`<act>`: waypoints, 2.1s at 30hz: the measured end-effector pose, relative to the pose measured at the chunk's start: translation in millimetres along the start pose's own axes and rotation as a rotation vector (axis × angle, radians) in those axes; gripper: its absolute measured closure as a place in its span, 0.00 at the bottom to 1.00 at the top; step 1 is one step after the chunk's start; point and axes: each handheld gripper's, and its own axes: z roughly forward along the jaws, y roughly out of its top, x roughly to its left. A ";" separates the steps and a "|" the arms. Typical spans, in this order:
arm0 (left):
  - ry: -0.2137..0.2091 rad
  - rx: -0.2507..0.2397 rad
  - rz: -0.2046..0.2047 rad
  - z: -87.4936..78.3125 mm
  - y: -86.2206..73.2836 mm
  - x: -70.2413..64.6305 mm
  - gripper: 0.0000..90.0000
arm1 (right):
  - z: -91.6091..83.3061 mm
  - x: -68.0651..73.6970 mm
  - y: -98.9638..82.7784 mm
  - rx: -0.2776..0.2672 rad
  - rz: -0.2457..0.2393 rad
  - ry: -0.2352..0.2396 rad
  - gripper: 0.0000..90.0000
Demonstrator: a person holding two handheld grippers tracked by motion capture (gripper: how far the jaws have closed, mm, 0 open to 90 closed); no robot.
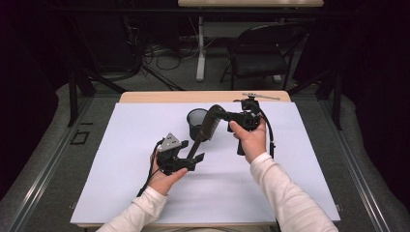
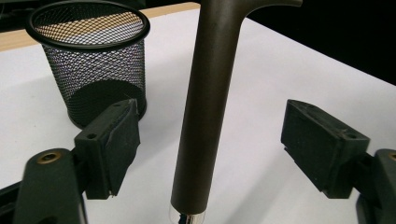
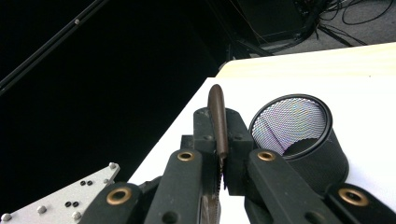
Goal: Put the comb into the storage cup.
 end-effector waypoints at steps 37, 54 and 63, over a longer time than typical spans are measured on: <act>0.033 0.002 -0.075 -7.1 10.3 12.8 0.01 | -6.7 6.0 23.2 -0.026 -0.052 -0.078 0.96; 0.019 0.013 -0.065 -12.2 11.8 16.0 0.01 | -4.8 12.9 36.3 -0.035 -0.093 -0.114 0.96; 0.013 0.023 -0.064 -12.7 12.0 17.0 0.01 | -3.0 14.0 45.9 -0.044 -0.107 -0.136 0.96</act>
